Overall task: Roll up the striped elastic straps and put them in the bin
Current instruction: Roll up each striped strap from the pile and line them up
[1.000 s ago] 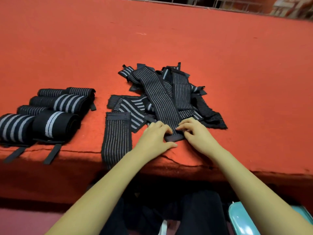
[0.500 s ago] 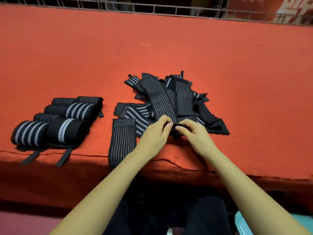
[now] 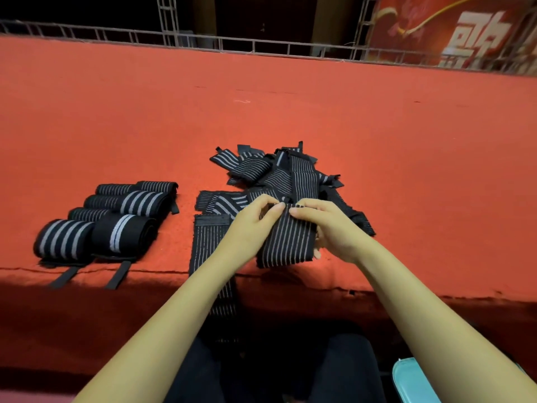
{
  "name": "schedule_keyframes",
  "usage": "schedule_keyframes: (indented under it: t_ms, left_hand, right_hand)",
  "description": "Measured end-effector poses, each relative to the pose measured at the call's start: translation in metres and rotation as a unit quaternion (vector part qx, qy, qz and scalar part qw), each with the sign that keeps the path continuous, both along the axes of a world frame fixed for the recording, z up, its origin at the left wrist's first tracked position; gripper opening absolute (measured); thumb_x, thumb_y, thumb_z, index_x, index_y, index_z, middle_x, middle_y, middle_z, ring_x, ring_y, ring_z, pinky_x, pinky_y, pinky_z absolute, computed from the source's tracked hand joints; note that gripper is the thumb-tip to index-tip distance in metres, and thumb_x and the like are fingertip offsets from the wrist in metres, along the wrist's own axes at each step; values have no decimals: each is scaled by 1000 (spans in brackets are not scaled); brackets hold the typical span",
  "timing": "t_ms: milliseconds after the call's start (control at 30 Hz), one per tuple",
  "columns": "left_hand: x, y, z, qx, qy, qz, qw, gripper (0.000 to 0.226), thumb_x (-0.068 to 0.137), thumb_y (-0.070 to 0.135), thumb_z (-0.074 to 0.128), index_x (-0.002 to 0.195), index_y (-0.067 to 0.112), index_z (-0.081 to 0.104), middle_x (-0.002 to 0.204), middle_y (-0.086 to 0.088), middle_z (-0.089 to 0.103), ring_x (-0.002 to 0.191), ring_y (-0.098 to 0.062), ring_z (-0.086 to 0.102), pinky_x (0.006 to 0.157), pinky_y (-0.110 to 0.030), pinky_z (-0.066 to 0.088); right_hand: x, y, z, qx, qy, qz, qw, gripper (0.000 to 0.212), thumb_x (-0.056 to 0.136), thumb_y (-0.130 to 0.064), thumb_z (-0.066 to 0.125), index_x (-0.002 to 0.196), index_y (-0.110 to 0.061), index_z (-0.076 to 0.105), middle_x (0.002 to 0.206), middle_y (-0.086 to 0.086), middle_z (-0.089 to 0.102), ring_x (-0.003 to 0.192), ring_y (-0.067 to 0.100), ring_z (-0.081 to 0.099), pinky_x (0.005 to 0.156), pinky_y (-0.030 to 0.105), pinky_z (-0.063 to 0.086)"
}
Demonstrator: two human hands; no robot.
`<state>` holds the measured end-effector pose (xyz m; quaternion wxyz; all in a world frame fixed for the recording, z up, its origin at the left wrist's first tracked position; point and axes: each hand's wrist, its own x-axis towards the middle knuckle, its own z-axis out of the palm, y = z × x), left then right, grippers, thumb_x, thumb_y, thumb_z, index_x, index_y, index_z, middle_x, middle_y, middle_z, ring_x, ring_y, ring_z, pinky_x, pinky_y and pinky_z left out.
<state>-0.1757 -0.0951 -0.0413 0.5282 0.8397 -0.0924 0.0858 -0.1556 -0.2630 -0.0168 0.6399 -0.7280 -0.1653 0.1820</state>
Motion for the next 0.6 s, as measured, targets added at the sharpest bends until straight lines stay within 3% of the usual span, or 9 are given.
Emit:
schedule_keyframes:
  t_ms: [100, 167, 233, 400, 500, 600]
  left_hand:
    - [-17, 6, 13, -86, 12, -20, 996, 19, 96, 42, 50, 86, 30, 60, 76, -16, 56, 65, -19, 51, 61, -34, 41]
    - [-30, 9, 26, -174, 34, -42, 983, 20, 100, 35, 49, 87, 22, 58, 58, -6, 47, 41, -16, 41, 40, -21, 33]
    - [-42, 12, 41, -213, 30, -61, 975, 19, 101, 28, 46, 89, 16, 55, 52, -1, 41, 30, -11, 32, 32, -13, 21]
    - [-75, 25, 89, -255, -54, -76, 962, 18, 97, 29, 48, 86, 16, 55, 52, 9, 44, 34, -10, 32, 30, -17, 23]
    - [-94, 37, 116, -260, -110, -87, 955, 20, 90, 36, 52, 85, 17, 55, 55, 8, 45, 38, -10, 35, 32, -19, 28]
    - [-98, 53, 126, -216, -148, -58, 963, 20, 94, 38, 54, 87, 19, 57, 62, -2, 50, 47, -17, 41, 41, -26, 33]
  right_hand:
    - [-10, 9, 12, 79, 28, 44, 996, 15, 94, -14, 53, 81, -9, 50, 63, 5, 41, 37, 13, 41, 29, 20, 31]
    - [-17, 17, 25, 106, 37, 61, 992, 14, 88, -17, 55, 76, -13, 49, 63, 1, 46, 44, 12, 46, 39, 24, 34]
    - [-26, 25, 42, 128, 47, 86, 987, 10, 78, -21, 56, 75, -16, 48, 68, 1, 49, 58, 14, 51, 55, 30, 39]
    - [-53, 47, 86, 245, 55, 190, 949, 18, 74, -20, 62, 71, -15, 45, 69, 5, 47, 61, 18, 51, 62, 31, 46]
    - [-70, 64, 108, 309, 59, 268, 911, 13, 82, -19, 49, 70, -13, 51, 69, 8, 56, 64, 23, 60, 64, 33, 52]
    - [-66, 80, 112, 273, -2, 238, 932, 21, 75, -28, 60, 80, -11, 48, 76, 14, 47, 70, 27, 49, 66, 35, 44]
